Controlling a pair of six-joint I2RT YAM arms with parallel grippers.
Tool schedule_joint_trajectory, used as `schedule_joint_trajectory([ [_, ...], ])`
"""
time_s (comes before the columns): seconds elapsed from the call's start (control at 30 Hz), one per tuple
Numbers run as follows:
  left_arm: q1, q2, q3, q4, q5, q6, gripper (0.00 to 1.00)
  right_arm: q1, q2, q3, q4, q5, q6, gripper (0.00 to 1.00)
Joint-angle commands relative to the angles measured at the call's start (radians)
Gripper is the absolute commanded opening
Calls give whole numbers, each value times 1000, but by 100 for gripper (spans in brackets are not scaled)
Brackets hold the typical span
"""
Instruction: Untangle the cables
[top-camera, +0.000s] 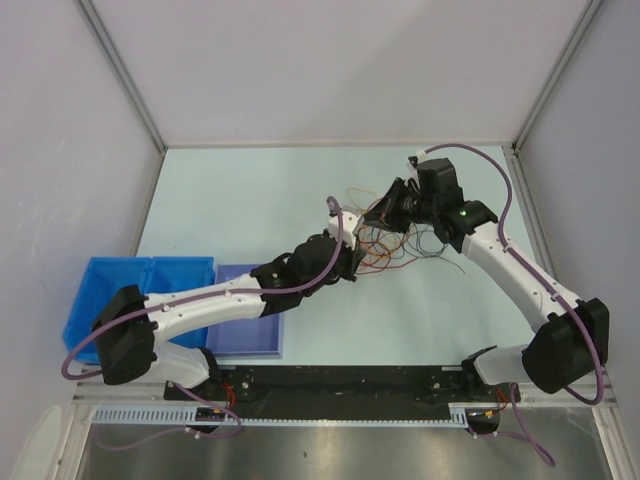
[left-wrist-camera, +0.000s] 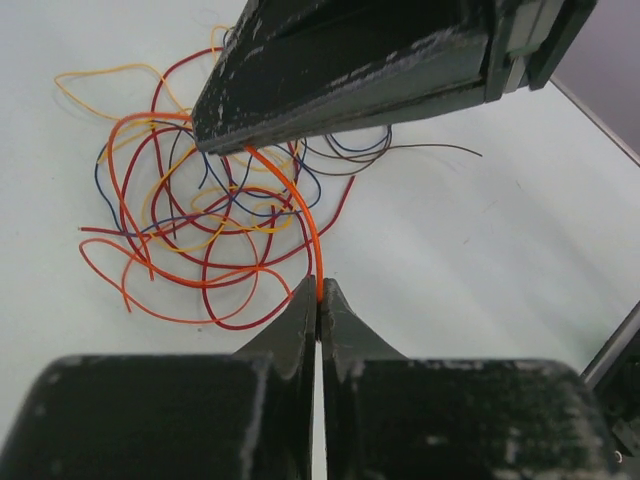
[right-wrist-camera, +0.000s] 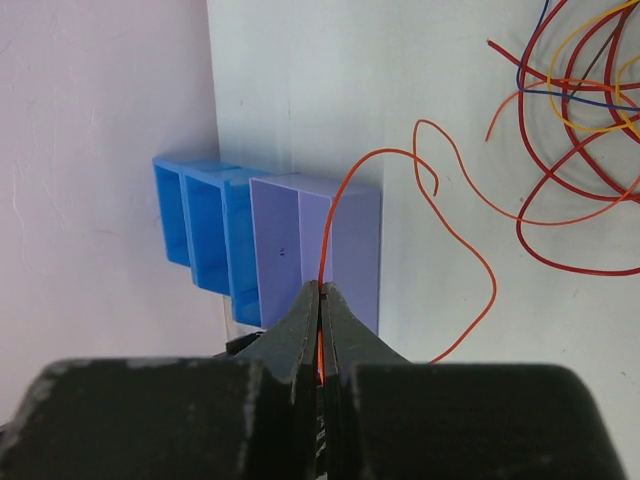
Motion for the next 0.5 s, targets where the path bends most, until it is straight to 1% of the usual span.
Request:
schedule_joint_trajectory([
  [0.0, -11, -30, 96, -46, -33, 8, 0, -3, -31, 7, 11, -24, -26, 0],
  [0.07, -11, -59, 139, -92, -64, 24, 0, -24, -25, 5, -11, -12, -43, 32],
  [0.1, -11, -73, 151, -128, -73, 31, 0, -33, -22, 7, -25, -2, -54, 43],
  [0.13, -11, -95, 163, -131, -106, 54, 0, -44, -19, 7, -34, 11, -77, 65],
  [0.17, -11, -105, 198, -169, -125, 68, 0, -65, -12, 7, -63, 39, -89, 74],
  [0.23, -10, -119, 248, -232, -166, 128, 0, -89, -8, 7, -92, 59, -115, 86],
  [0.27, -10, -134, 295, -247, -205, 151, 0, -96, -7, 7, -109, 70, -121, 87],
  [0.37, -8, -165, 373, -254, -242, 238, 0, -106, -14, 4, -121, 93, -137, 89],
  [0.43, -8, -175, 415, -245, -243, 289, 0, -101, -24, -4, -120, 103, -138, 89],
  [0.47, -8, -175, 470, -238, -243, 303, 0, -99, -25, -16, -120, 111, -137, 89],
])
